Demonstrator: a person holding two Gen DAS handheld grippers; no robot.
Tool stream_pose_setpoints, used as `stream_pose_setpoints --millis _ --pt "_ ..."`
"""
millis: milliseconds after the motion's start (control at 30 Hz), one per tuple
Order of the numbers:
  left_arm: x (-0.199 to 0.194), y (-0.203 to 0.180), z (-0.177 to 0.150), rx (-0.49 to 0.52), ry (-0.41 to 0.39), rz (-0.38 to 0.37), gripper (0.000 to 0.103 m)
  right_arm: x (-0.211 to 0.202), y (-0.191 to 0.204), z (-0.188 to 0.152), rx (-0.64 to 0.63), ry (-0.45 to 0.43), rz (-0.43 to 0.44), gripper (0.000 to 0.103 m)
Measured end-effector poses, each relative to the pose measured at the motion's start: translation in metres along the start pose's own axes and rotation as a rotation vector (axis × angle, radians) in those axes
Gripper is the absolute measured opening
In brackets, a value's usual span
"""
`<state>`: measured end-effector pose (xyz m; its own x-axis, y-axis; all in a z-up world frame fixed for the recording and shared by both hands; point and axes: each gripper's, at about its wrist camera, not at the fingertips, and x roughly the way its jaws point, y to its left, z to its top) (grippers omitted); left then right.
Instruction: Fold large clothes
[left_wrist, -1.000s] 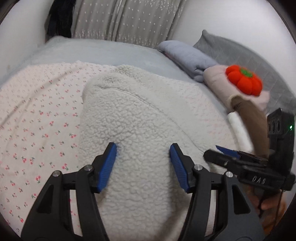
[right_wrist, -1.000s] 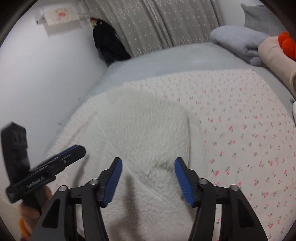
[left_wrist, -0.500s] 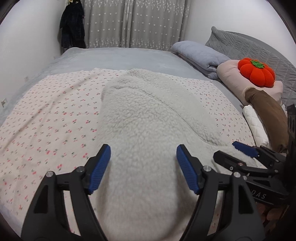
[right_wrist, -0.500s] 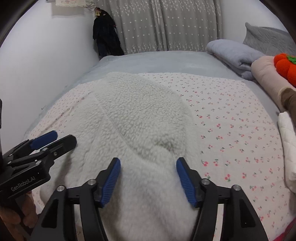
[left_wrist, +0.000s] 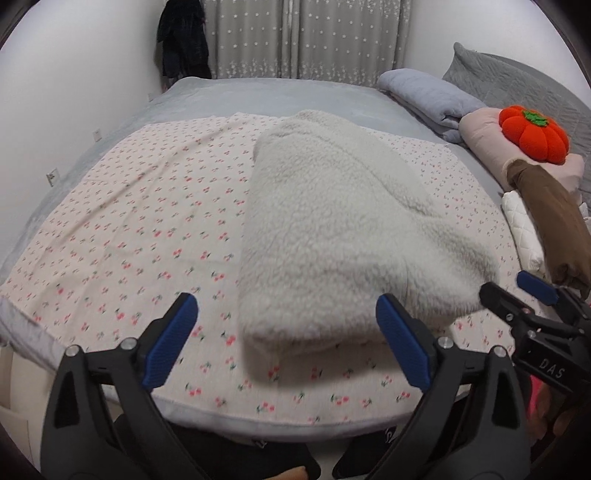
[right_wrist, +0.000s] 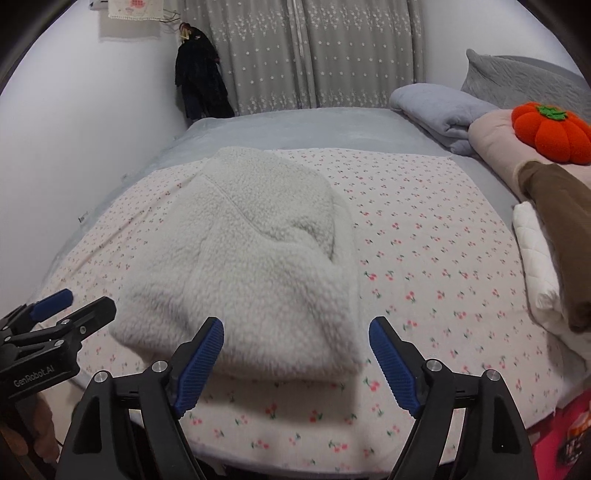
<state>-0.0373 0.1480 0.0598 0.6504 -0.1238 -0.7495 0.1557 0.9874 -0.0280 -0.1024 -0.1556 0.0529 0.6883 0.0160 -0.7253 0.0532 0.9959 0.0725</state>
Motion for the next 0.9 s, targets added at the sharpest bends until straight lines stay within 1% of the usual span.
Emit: stream_pose_setpoints --millis 67,133,267,333,467,567,767,900 --pt "-0.005 -0.002 -0.010 0.011 0.010 0.046 0.099 -0.007 -0.001 -0.007 -0.003 -0.004 -0.018 0.085" --pt "-0.007 -0.004 -0.020 0.010 0.033 0.067 0.099 -0.012 -0.002 -0.014 -0.011 -0.001 -0.029 0.086" --pt "-0.007 -0.009 -0.034 -0.004 0.085 0.069 0.100 -0.018 -0.004 -0.024 -0.009 0.011 -0.047 0.087" --pt "-0.007 -0.013 -0.040 0.004 0.104 0.072 0.100 -0.019 -0.007 -0.028 -0.005 0.019 -0.061 0.091" --pt "-0.011 -0.020 -0.050 0.004 0.110 0.072 0.101 -0.022 -0.009 -0.032 -0.013 0.010 -0.089 0.095" --pt "-0.012 -0.025 -0.053 -0.003 0.116 0.064 0.101 -0.020 -0.011 -0.033 -0.014 0.022 -0.109 0.099" --pt "-0.008 -0.030 -0.054 0.006 0.129 0.061 0.101 -0.013 -0.010 -0.035 -0.027 0.049 -0.134 0.100" --pt "-0.005 -0.031 -0.054 0.007 0.135 0.054 0.101 -0.008 -0.009 -0.037 -0.030 0.069 -0.121 0.100"
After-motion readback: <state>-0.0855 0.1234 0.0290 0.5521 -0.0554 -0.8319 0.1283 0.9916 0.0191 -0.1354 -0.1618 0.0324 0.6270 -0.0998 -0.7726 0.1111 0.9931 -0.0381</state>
